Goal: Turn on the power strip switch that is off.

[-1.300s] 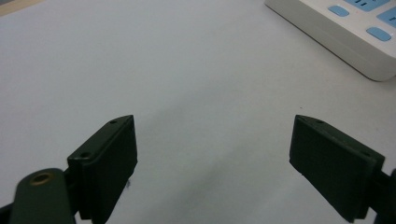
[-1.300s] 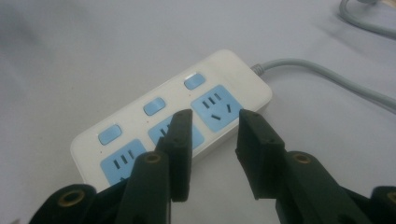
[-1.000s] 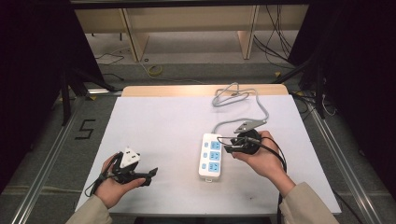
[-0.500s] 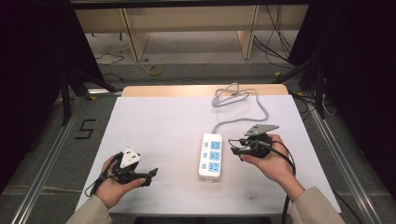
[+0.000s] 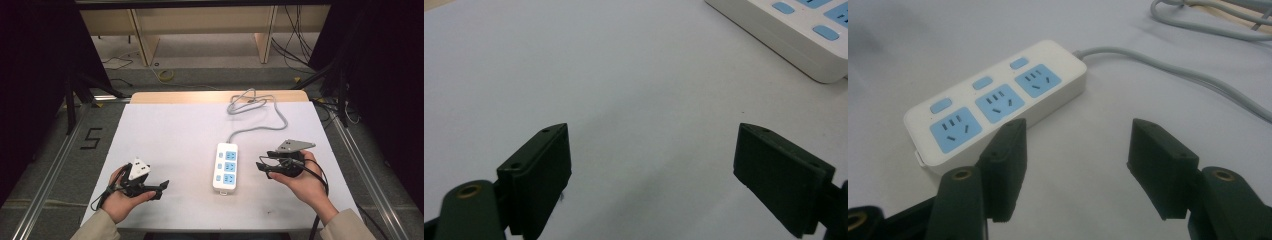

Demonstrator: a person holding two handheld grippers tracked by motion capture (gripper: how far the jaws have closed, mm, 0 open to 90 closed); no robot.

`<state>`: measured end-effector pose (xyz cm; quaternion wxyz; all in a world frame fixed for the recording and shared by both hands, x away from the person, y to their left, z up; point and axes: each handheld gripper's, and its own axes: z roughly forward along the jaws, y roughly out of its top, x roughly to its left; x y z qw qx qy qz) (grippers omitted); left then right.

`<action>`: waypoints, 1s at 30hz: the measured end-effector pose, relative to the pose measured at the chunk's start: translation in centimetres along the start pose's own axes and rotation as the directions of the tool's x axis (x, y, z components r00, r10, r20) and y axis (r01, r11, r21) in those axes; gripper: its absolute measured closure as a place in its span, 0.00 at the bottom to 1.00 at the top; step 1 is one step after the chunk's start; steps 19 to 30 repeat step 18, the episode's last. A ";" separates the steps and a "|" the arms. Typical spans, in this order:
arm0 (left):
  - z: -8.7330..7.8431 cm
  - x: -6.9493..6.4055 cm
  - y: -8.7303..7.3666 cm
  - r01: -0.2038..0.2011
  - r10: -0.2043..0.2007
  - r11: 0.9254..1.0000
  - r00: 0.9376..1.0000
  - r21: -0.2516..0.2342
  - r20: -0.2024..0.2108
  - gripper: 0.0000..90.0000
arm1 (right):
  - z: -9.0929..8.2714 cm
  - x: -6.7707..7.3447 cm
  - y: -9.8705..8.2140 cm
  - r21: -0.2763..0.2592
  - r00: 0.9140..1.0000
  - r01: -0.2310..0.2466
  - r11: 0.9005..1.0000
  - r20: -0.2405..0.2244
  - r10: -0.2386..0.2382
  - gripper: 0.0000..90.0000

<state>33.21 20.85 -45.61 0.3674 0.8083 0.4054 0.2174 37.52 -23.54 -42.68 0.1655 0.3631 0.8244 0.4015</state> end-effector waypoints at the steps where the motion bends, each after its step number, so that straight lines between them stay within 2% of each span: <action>1: 0.0 0.0 0.0 0.000 0.000 1.000 1.000 0.001 0.001 0.17 | -0.1 -0.1 -0.2 -0.004 1.000 -0.001 1.000 0.002 0.001 0.45; 11: 0.0 -0.1 0.0 -0.002 0.002 1.000 1.000 0.003 0.005 0.17 | -1.2 -0.1 -2.0 -0.035 0.999 -0.030 0.999 0.020 0.030 0.41; 30: 0.1 0.0 0.0 0.006 -0.006 1.000 1.000 0.005 0.008 0.17 | -1.4 -0.2 -2.2 -0.049 0.999 -0.034 0.998 0.026 0.036 0.39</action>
